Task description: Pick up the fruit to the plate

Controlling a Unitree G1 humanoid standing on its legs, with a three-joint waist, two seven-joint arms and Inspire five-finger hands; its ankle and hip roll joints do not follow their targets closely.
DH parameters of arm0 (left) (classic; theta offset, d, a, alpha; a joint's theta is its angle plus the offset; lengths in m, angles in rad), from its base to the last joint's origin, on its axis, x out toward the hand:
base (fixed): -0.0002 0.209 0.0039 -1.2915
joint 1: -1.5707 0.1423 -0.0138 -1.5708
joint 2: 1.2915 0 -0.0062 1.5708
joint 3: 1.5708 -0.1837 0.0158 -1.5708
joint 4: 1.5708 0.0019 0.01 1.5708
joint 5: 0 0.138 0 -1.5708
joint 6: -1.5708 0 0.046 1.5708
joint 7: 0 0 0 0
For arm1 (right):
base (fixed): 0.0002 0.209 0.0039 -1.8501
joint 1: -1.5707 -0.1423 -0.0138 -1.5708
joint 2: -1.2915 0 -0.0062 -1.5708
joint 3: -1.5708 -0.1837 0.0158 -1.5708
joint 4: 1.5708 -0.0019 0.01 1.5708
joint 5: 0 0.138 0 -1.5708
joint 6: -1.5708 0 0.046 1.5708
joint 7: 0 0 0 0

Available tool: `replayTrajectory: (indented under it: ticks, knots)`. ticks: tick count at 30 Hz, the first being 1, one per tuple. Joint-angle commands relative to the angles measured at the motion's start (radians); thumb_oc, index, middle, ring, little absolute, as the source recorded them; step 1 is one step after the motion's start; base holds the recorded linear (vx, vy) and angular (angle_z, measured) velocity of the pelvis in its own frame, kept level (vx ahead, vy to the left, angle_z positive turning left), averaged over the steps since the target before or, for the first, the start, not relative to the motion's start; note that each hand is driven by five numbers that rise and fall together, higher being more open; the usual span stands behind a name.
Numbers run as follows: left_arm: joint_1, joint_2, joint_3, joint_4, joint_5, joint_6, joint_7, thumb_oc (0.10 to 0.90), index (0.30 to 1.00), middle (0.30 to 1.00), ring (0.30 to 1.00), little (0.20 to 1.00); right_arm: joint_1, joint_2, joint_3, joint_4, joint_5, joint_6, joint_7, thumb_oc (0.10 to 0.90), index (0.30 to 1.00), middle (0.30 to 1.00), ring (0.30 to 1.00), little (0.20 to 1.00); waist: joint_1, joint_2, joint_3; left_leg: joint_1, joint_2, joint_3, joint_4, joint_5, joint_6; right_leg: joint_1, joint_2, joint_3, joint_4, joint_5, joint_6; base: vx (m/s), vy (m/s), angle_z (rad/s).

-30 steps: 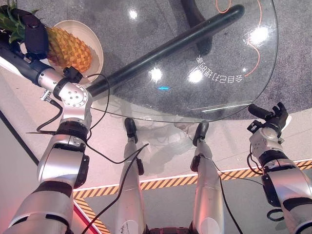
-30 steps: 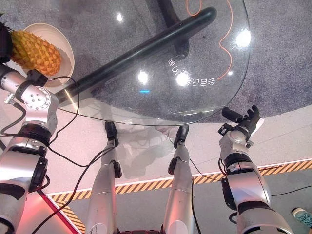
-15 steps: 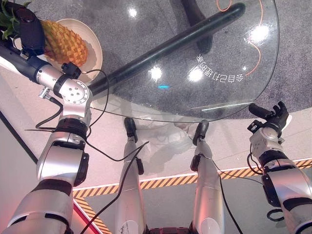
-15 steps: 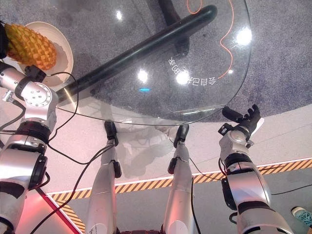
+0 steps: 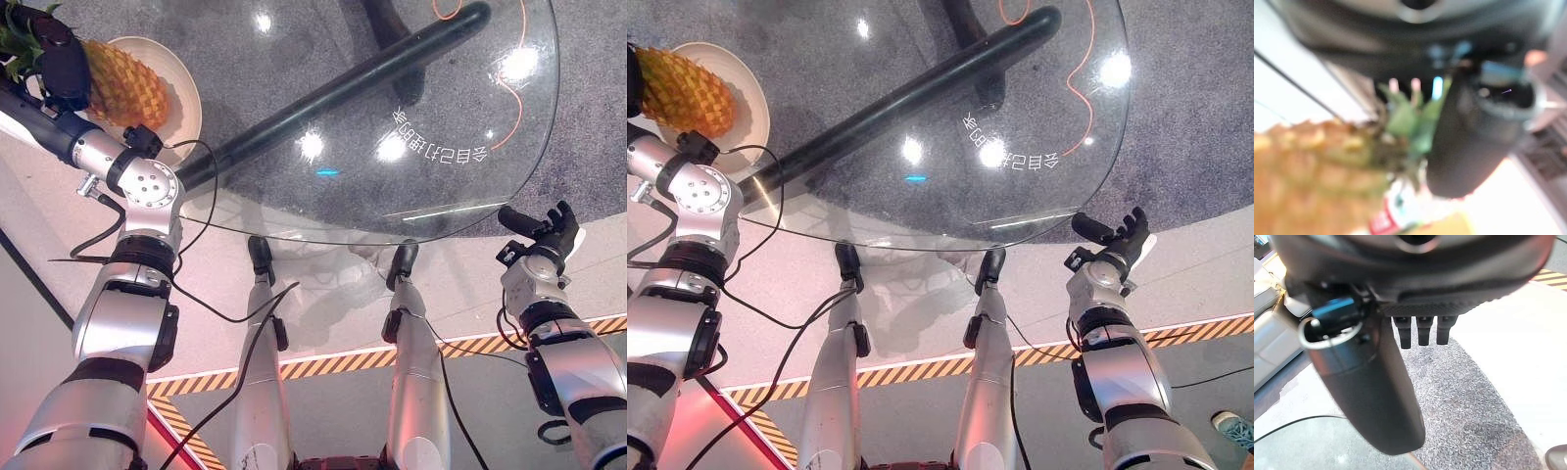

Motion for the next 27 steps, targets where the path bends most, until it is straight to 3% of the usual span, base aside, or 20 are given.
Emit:
replayTrajectory:
  ticks: [1,20,24,25,26,27]
  knots:
    - [-0.139,0.138,0.005,0.021,0.023,-0.123,0.020,0.429,0.582,0.582,0.582,0.529,0.007,-0.040,0.009,0.017,0.001,-0.070,-0.013,0.800,0.900,0.900,0.900,0.900,0.031,-0.059,-0.026,-0.030,0.022,-0.007,0.138,-0.111,-0.025,0.003,0.046,-0.008,0.010,-0.037,-0.008,0.00,0.000,0.00]
    - [-0.113,0.121,0.008,0.010,0.002,-0.138,-0.011,0.388,0.547,0.547,0.547,0.488,0.009,-0.037,0.011,0.015,0.006,-0.072,-0.016,0.800,0.900,0.900,0.900,0.900,0.036,-0.059,-0.026,-0.036,0.020,-0.011,0.143,-0.112,-0.024,0.000,0.046,-0.012,0.014,-0.038,-0.007,0.00,0.000,0.00]
    - [-0.103,0.117,0.012,0.008,-0.006,-0.140,-0.021,0.413,0.568,0.568,0.568,0.513,0.010,-0.036,0.008,0.017,0.002,-0.071,-0.015,0.800,0.900,0.900,0.900,0.900,0.038,-0.058,-0.026,-0.027,0.020,-0.012,0.144,-0.120,-0.026,0.008,0.046,-0.012,0.018,-0.046,-0.005,0.00,0.000,0.00]
    - [-0.099,0.116,0.013,0.007,-0.008,-0.144,-0.026,0.440,0.592,0.592,0.592,0.540,0.011,-0.035,0.008,0.017,0.003,-0.073,-0.015,0.800,0.900,0.900,0.900,0.900,0.038,-0.057,-0.026,-0.027,0.020,-0.013,0.145,-0.121,-0.025,0.007,0.046,-0.012,0.019,-0.046,-0.005,0.00,0.000,0.00]
    - [-0.096,0.115,0.013,0.006,-0.009,-0.146,-0.030,0.594,0.724,0.724,0.724,0.694,0.012,-0.035,0.009,0.016,0.002,-0.073,-0.016,0.800,0.900,0.900,0.900,0.900,0.039,-0.057,-0.026,-0.028,0.020,-0.013,0.146,-0.121,-0.025,0.007,0.046,-0.011,0.019,-0.047,-0.006,0.00,0.000,0.00]
    - [-0.094,0.115,0.014,0.005,-0.011,-0.146,-0.033,0.800,0.900,0.900,0.900,0.900,0.012,-0.035,0.010,0.015,0.002,-0.073,-0.016,0.800,0.900,0.900,0.900,0.900,0.039,-0.057,-0.026,-0.028,0.020,-0.013,0.147,-0.121,-0.025,0.006,0.046,-0.011,0.020,-0.046,-0.006,0.00,0.000,0.00]
